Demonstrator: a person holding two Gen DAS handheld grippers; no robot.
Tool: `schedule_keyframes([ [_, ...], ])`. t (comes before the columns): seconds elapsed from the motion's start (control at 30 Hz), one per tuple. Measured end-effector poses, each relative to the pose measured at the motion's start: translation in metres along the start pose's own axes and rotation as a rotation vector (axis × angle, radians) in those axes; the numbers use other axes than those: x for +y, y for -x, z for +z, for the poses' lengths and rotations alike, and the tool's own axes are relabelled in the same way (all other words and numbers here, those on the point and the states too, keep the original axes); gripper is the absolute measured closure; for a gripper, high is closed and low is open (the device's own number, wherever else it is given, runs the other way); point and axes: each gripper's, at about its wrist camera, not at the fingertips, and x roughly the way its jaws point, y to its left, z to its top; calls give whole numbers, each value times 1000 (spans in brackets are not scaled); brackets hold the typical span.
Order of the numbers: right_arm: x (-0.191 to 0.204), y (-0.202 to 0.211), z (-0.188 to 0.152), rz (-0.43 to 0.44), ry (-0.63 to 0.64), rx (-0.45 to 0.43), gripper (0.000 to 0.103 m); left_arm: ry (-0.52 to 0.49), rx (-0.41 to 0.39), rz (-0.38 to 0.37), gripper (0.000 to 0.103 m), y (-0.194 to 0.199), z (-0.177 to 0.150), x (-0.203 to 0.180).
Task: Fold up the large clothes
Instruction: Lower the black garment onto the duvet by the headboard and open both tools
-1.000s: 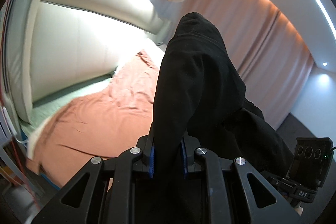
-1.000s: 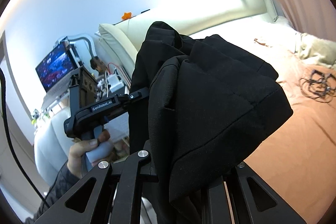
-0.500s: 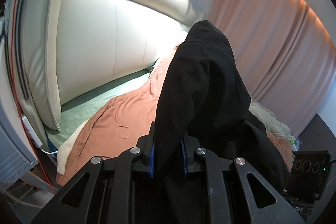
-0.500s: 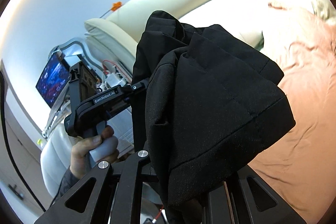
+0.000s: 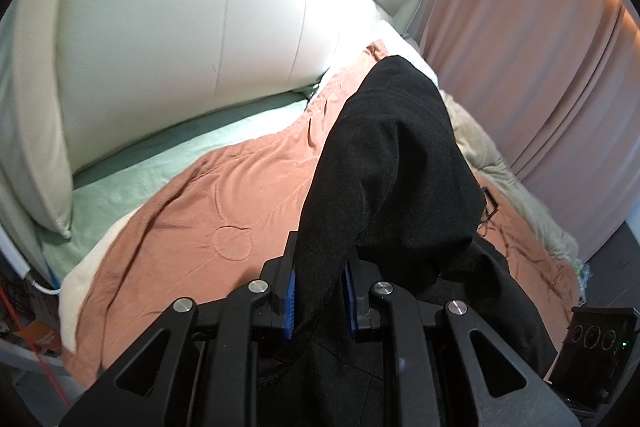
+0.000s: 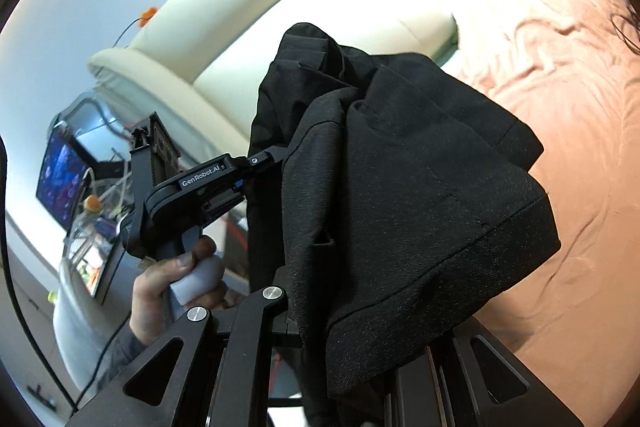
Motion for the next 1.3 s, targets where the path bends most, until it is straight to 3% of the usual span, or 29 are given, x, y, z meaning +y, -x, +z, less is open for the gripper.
schedule_keyframes([
  [0.13,-32,-2,2,-65,-15,-8,90,-120,44,101,80,-24,-3,-21],
  [0.2,-61,-6,0,-104,-65,-10,90,-127,46,124,72,-23,-11,-25],
  [0.27,-92,-19,-5,-150,-128,24,88,-110,48,123,72,-19,-20,-23],
  [0.37,-129,-42,-18,-297,-159,141,74,-104,77,111,72,-12,-35,-14],
  [0.4,-138,-46,-24,-308,-175,177,67,-104,81,117,72,-8,-41,-12],
  [0.43,-143,-44,-29,-290,-198,179,55,-101,88,114,72,-5,-47,-8],
  [0.5,-147,-36,-38,-268,-232,168,41,-81,111,100,72,-1,-60,1],
  [0.73,-118,-1,-50,-223,-163,159,40,-74,130,99,70,23,-92,1],
  [0.87,-109,24,-52,-233,-139,155,40,-57,95,98,29,40,-105,-9],
  [1.17,-80,90,-36,-295,-54,91,24,-64,53,91,26,79,-123,-57],
  [1.2,-77,100,-37,-318,-42,81,17,-63,47,85,25,84,-126,-62],
  [1.23,-75,108,-37,-339,-36,76,10,-63,40,79,21,88,-129,-67],
  [1.3,-71,128,-39,-360,-28,64,3,-76,10,75,0,99,-136,-82],
])
